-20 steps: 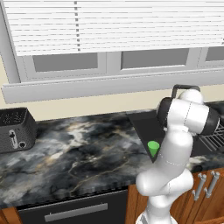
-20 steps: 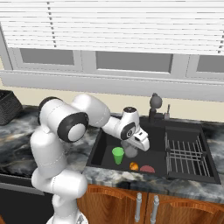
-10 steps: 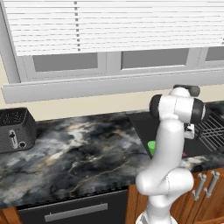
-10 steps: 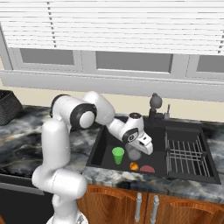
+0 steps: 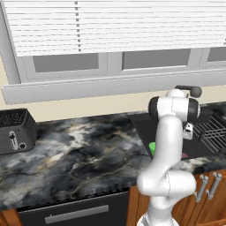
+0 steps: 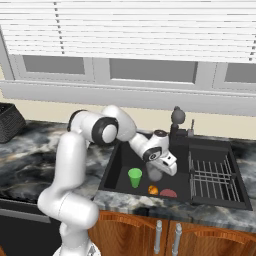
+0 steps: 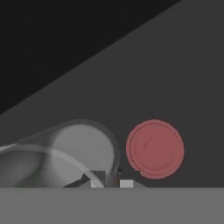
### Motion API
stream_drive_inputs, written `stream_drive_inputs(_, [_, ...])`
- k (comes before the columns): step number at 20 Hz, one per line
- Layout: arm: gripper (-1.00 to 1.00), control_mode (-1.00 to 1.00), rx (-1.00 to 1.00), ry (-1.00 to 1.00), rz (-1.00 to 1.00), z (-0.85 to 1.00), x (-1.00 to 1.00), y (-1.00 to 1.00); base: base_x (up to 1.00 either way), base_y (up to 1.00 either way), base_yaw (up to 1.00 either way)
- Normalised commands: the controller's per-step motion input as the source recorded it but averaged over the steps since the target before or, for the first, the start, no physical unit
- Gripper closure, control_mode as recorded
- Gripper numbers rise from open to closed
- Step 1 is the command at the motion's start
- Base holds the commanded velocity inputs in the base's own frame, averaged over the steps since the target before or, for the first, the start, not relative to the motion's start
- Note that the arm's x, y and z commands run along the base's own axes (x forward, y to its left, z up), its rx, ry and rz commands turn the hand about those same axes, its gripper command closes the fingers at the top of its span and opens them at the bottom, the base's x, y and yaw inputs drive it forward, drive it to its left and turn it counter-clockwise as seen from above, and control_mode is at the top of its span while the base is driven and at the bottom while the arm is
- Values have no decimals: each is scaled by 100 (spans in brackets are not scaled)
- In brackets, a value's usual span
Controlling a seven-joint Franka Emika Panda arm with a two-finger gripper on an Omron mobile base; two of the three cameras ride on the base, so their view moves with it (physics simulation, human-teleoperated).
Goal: Pick the cup and glass cup and place them in the sink. Then turn on the water.
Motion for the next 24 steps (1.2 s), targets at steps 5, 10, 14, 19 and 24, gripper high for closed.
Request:
stream_drive_inputs(5, [100,-100,0,0,0,-35,52,0,0,0,0])
stream_drive_inputs(10, [100,-100,0,0,0,-42,30,0,0,0,0])
stream_drive_inputs(14, [100,-100,0,0,0,-39,14,-2,0,0,0])
stream_drive_inputs(19, [100,-100,0,-1,0,-30,6,-11,0,0,0])
stream_drive_inputs(24, [100,-100,0,0,0,-36,7,-14,0,0,0])
